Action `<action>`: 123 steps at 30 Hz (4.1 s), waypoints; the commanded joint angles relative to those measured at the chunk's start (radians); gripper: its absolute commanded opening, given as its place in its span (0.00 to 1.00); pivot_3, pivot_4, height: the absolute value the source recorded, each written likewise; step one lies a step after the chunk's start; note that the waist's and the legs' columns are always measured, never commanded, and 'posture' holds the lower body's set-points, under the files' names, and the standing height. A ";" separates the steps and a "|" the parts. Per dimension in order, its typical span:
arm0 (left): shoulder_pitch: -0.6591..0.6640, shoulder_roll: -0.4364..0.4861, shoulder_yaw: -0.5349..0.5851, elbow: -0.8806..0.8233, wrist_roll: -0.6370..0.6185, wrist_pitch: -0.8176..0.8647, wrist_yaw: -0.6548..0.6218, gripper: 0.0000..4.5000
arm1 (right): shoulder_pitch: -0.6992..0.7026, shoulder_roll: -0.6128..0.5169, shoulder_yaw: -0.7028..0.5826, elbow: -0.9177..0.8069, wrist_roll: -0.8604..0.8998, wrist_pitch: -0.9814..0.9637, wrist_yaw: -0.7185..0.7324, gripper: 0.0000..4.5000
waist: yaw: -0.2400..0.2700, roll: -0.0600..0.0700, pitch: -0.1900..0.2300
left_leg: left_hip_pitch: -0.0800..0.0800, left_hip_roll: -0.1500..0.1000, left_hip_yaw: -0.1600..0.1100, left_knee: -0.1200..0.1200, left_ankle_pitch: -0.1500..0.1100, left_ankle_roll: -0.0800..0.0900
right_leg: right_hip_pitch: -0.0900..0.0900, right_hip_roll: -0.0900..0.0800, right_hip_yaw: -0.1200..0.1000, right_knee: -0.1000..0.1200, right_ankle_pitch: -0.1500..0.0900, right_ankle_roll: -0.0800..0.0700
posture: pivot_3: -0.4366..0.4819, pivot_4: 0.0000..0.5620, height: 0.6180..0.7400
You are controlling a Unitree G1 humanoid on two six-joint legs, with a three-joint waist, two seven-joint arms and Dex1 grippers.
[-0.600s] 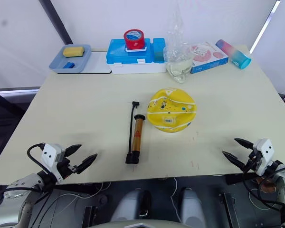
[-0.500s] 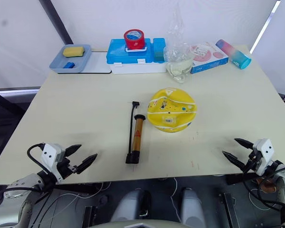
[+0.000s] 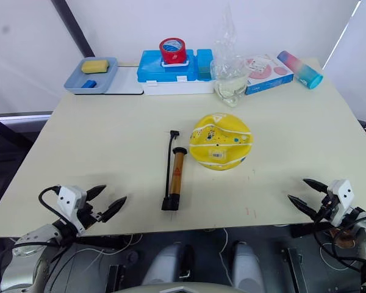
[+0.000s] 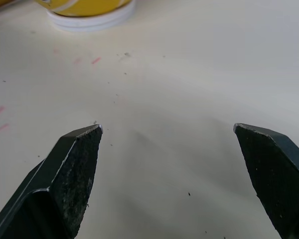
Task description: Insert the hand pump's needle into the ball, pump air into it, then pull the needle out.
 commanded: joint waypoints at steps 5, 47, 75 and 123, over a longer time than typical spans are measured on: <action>-0.107 -0.061 -0.001 -0.179 -0.074 0.266 0.194 1.00 | 0.053 -0.059 -0.065 -0.247 0.161 0.126 0.124 0.99 | 0.000 0.000 -0.001 | 0.001 0.000 0.000 0.000 0.000 0.000 | 0.002 0.001 0.000 0.000 0.000 0.000 | 0.48 0.27 1.00; -0.776 -0.393 -0.289 0.216 0.199 0.615 0.666 1.00 | 0.094 -0.017 -0.054 -0.589 0.215 0.264 0.107 0.99 | 0.025 0.000 -0.001 | 0.002 -0.005 -0.007 0.005 0.000 -0.002 | 0.011 0.008 -0.001 -0.001 0.000 0.000 | 0.48 0.27 1.00; -0.668 -0.360 -0.253 0.133 0.250 0.440 0.624 0.01 | 0.061 0.007 -0.022 -0.592 0.199 0.256 0.108 1.00 | 0.021 0.000 -0.001 | 0.002 -0.004 -0.009 0.005 0.000 -0.002 | 0.011 0.008 -0.001 -0.001 0.000 0.000 | 0.48 0.27 1.00; -0.546 -0.278 -0.558 0.040 0.206 -0.269 -0.059 0.01 | 0.088 0.160 0.009 -1.149 0.786 1.114 -0.789 1.00 | 0.024 0.000 -0.001 | 0.000 0.003 -0.008 0.005 -0.001 -0.003 | 0.008 0.011 -0.001 -0.002 0.000 -0.002 | 0.48 0.27 1.00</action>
